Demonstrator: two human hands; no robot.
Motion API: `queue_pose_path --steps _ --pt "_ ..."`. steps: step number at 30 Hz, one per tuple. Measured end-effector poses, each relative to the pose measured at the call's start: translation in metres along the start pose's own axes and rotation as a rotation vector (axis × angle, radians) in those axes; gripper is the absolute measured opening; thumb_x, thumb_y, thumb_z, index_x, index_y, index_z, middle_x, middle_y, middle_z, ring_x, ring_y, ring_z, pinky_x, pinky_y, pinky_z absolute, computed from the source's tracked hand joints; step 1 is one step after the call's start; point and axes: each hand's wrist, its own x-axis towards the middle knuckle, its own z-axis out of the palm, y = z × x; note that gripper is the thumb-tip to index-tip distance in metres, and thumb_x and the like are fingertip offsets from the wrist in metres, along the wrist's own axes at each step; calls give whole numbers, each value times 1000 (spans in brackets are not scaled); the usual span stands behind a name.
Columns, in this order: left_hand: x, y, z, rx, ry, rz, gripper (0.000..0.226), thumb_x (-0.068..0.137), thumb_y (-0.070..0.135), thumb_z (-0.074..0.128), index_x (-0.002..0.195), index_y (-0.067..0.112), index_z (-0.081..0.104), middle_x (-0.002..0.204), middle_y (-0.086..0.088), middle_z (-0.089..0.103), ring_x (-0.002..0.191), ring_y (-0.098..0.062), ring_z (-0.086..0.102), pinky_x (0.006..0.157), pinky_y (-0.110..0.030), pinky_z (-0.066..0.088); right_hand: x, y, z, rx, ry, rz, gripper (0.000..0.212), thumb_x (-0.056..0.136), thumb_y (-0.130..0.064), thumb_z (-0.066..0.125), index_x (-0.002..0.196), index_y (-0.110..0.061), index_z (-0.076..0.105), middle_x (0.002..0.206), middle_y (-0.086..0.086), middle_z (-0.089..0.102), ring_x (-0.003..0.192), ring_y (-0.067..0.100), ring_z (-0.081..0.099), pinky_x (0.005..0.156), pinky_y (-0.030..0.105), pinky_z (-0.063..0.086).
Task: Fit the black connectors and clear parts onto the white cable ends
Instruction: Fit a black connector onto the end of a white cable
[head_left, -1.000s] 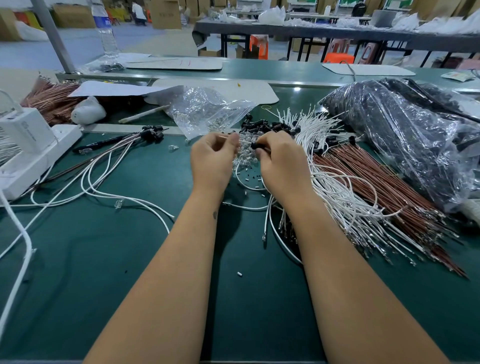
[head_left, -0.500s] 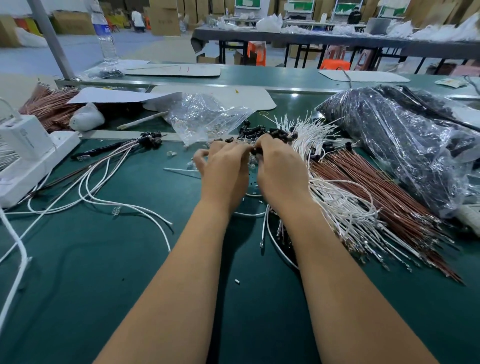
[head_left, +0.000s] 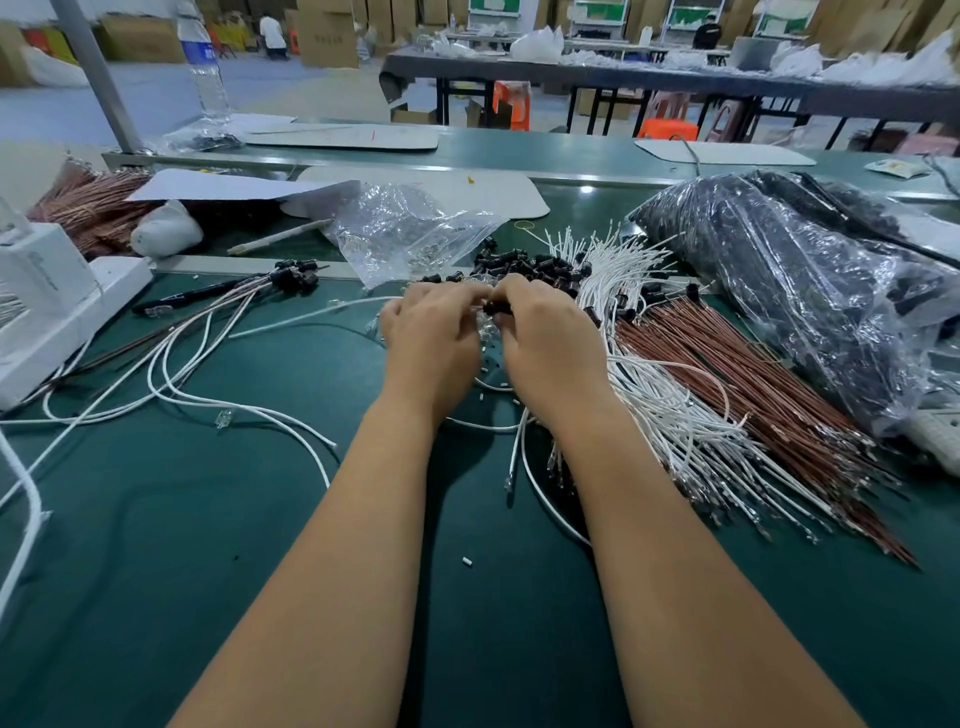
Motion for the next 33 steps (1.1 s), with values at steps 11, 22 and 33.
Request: queue_pose_path --steps 11,22,33 --pt "3 -18 -11 50 -14 -204 26 97 17 43 90 16 68 81 -5 69 84 -29 61 97 -38 35 4 19 -7 42 41 197 15 98 -18 53 110 -12 58 91 2 64 76 17 53 63 28 37" --pt "-1 4 -5 -386 -2 -89 15 88 7 60 92 10 74 69 11 62 58 6 53 59 -8 37 2 9 3 343 1 117 19 92 -14 59 110 -16 65 95 -1 67 88 15 59 75 28 45" --pt "2 4 -8 -546 -24 -287 14 89 9 58 85 16 69 69 1 63 61 -12 53 65 -27 45 3 10 2 456 150 166 3 85 -12 69 87 -13 67 79 0 66 75 17 62 72 36 53"
